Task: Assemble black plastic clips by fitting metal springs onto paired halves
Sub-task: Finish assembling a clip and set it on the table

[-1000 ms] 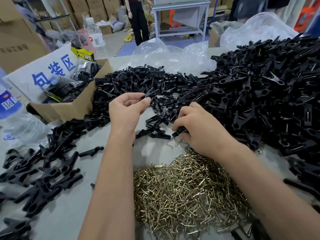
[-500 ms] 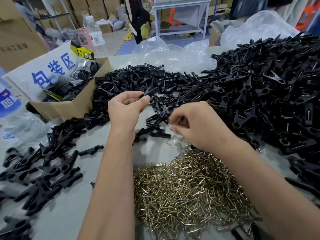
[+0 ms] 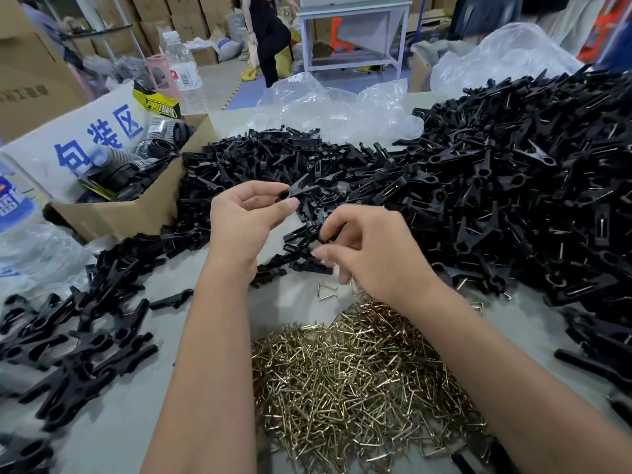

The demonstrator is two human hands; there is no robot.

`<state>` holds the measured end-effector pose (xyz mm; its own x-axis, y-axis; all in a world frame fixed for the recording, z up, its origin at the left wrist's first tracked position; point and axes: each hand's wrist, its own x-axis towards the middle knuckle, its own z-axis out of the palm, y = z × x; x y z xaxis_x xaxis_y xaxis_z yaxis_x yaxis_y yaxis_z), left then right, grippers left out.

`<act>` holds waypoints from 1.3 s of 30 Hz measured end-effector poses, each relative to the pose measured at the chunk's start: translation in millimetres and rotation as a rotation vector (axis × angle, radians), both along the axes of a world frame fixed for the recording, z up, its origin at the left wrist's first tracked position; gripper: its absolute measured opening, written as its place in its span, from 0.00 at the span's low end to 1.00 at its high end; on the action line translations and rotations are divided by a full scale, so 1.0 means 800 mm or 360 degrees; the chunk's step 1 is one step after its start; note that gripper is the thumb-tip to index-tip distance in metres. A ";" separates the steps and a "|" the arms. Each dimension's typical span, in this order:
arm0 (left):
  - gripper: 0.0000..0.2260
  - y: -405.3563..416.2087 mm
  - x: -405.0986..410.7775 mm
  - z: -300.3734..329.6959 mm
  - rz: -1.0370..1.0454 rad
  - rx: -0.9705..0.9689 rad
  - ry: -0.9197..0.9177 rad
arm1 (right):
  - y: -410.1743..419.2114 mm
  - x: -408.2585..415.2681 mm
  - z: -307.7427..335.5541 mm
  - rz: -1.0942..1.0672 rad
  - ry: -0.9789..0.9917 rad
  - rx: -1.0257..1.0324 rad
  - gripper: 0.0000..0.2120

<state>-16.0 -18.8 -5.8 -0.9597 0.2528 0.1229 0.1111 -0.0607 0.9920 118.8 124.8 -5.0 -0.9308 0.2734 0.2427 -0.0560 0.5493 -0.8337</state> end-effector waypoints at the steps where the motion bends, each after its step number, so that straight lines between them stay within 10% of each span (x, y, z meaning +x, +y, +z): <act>1: 0.11 -0.002 0.001 0.000 -0.0026 -0.0012 0.0004 | 0.003 0.000 0.000 -0.0052 0.0023 -0.0204 0.05; 9: 0.14 -0.007 0.004 0.000 -0.0378 -0.0083 -0.0030 | 0.031 0.001 0.000 -0.0312 0.0053 -0.0955 0.08; 39: 0.16 0.001 0.021 0.010 -0.0768 -0.0239 0.0197 | 0.032 -0.002 0.001 -0.0442 0.0037 -0.1003 0.08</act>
<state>0.6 -17.8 2.0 -0.7101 0.6865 0.1565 0.2228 0.0082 0.9748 117.1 150.1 -4.3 -0.8023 0.5966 -0.0218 -0.0050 -0.0432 -0.9991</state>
